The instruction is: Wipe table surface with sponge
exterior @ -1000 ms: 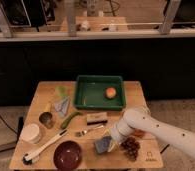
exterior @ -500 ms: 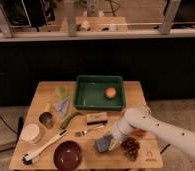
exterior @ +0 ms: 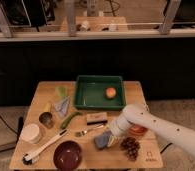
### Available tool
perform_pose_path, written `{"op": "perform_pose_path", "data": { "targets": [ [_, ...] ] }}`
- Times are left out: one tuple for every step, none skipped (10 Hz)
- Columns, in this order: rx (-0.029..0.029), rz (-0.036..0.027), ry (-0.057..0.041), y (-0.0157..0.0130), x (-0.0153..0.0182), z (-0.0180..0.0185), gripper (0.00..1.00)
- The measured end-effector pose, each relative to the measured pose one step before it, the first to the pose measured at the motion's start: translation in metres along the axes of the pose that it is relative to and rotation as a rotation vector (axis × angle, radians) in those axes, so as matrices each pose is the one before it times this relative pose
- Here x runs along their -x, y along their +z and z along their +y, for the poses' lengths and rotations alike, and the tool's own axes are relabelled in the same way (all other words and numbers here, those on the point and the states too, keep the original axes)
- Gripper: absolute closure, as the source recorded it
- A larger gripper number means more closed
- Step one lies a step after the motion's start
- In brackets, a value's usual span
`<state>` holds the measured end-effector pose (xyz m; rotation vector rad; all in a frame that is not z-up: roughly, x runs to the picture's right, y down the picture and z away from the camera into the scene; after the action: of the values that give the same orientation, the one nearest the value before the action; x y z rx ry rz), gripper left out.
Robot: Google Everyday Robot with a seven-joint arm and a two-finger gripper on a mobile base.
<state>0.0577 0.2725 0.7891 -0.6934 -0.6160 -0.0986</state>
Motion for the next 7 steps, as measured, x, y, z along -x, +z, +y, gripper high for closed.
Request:
{"op": "perform_pose_path", "data": {
  "targets": [
    [0.0019,-0.01727,-0.01369,0.00354,0.00754,-0.00195,1.0],
    [0.00487,-0.02095,-0.02225,0.00335,0.01045,-0.00046,1.0],
    [0.00316,-0.01906,-0.02039,0.0013,0.00898,0.00159,1.0],
    [0.00436,-0.01406,-0.01621,-0.00051,0.00659,0.00416,1.0],
    [0.00895,-0.01254,-0.01842,0.00013,0.0075,0.00754,1.0],
    [0.00998,-0.0078,-0.00964,0.00035,0.00479,0.00776,1.0],
    [0.01567,-0.00293,-0.0008,0.00149,0.00131,0.00976,1.0]
  ]
}}
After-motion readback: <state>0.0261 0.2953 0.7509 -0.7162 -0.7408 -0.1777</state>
